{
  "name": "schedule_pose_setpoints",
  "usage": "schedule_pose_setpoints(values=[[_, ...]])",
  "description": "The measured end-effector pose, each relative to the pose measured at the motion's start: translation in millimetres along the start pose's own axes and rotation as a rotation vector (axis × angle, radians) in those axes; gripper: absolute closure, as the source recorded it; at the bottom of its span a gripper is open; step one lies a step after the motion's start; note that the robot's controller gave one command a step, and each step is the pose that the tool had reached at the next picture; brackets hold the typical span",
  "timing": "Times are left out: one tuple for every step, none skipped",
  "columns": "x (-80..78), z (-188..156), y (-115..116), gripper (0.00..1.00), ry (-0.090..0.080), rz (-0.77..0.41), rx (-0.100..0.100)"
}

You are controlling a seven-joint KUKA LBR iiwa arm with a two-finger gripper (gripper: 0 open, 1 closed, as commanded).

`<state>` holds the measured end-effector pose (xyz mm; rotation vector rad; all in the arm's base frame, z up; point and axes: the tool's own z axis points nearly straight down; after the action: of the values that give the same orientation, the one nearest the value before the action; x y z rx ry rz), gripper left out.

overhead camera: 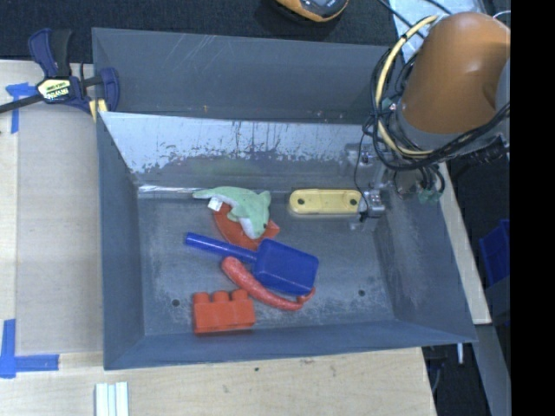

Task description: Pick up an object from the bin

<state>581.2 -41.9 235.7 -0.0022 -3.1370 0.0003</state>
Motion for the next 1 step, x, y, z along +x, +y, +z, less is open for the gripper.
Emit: schedule_pose_setpoints(values=[[-1.4, -5.0, 0.2, 0.00, -0.009, -0.001, 0.000]])
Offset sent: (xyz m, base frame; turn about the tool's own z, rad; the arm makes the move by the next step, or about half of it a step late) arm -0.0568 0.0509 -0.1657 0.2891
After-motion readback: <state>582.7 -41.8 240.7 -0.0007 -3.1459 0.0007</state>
